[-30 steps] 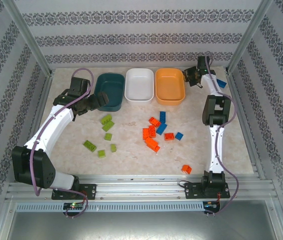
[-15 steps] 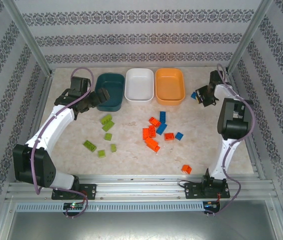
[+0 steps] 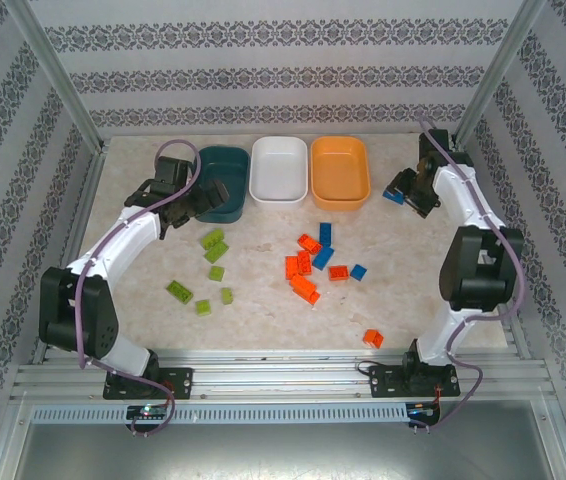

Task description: Sort the legos into containers by color

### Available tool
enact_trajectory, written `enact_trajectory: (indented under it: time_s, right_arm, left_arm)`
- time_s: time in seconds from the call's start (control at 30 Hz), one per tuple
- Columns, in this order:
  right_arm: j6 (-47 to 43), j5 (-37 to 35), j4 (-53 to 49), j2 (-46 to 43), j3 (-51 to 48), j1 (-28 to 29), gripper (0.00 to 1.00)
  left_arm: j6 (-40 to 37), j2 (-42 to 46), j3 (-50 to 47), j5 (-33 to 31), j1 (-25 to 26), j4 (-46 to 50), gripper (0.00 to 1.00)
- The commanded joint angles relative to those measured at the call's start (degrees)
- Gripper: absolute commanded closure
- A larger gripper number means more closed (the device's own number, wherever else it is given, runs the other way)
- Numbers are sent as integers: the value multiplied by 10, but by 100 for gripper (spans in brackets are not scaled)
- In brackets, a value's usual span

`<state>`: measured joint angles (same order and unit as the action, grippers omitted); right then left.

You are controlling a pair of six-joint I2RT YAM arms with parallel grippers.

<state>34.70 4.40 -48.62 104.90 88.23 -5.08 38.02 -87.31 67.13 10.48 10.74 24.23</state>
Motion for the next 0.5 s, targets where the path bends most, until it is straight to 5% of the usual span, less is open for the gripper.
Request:
enact_trajectory:
  time_s: [0.0,0.47]
  right_arm:
    - [-42,-47,-54,51,40,-4,29]
    - [-22,-39,-72,215,209,-5,19]
  left_arm:
    - [12,0,8,3,8,-20,0]
    - [-12,47,-12,-26,9,21,0]
